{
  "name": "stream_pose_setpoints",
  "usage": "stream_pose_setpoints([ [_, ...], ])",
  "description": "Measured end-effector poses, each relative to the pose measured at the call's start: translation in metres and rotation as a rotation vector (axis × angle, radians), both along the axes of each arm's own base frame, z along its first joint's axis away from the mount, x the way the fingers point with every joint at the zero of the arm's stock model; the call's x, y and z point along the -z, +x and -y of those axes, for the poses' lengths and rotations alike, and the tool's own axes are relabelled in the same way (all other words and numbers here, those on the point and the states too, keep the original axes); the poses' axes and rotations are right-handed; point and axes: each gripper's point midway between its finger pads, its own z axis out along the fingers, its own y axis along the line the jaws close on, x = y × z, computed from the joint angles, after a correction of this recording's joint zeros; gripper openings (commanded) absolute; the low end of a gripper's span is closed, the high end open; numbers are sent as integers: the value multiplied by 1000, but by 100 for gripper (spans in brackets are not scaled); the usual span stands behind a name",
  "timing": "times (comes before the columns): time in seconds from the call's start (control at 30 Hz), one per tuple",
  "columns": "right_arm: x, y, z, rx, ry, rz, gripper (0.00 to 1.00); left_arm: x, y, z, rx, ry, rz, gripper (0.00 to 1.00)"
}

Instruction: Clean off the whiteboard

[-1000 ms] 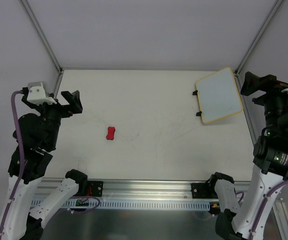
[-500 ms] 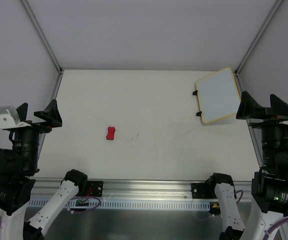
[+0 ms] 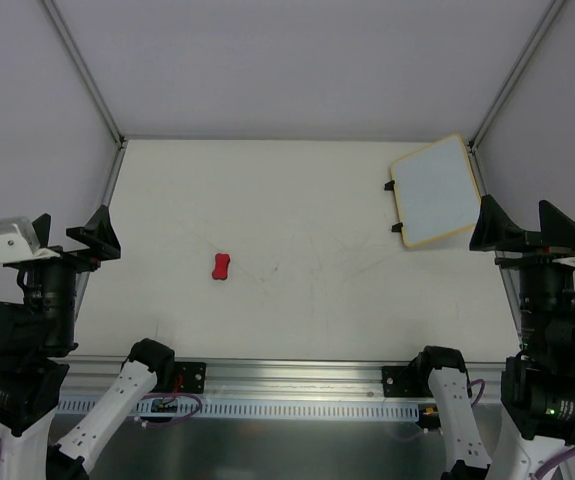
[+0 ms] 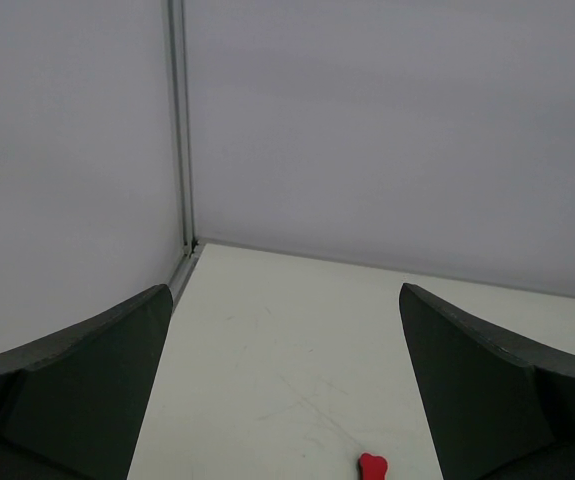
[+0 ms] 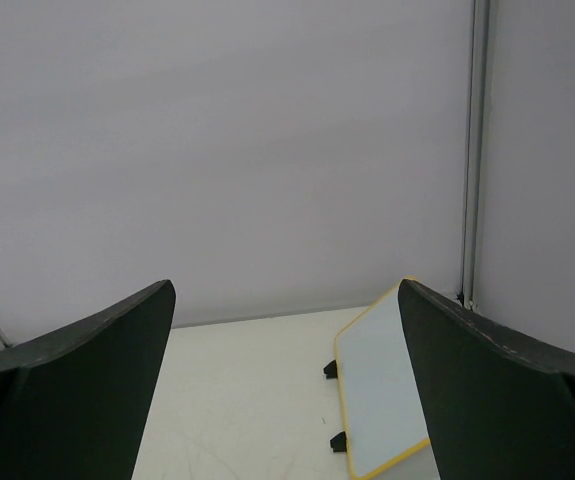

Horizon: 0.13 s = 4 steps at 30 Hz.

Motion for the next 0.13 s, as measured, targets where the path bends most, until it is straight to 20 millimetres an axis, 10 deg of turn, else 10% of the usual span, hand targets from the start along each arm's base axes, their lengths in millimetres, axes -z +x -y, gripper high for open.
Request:
stream_pose_setpoints([
  [0.13,1,1,-1,-9,0,-4,99,2,-1,-1,-3,1,-6,99],
])
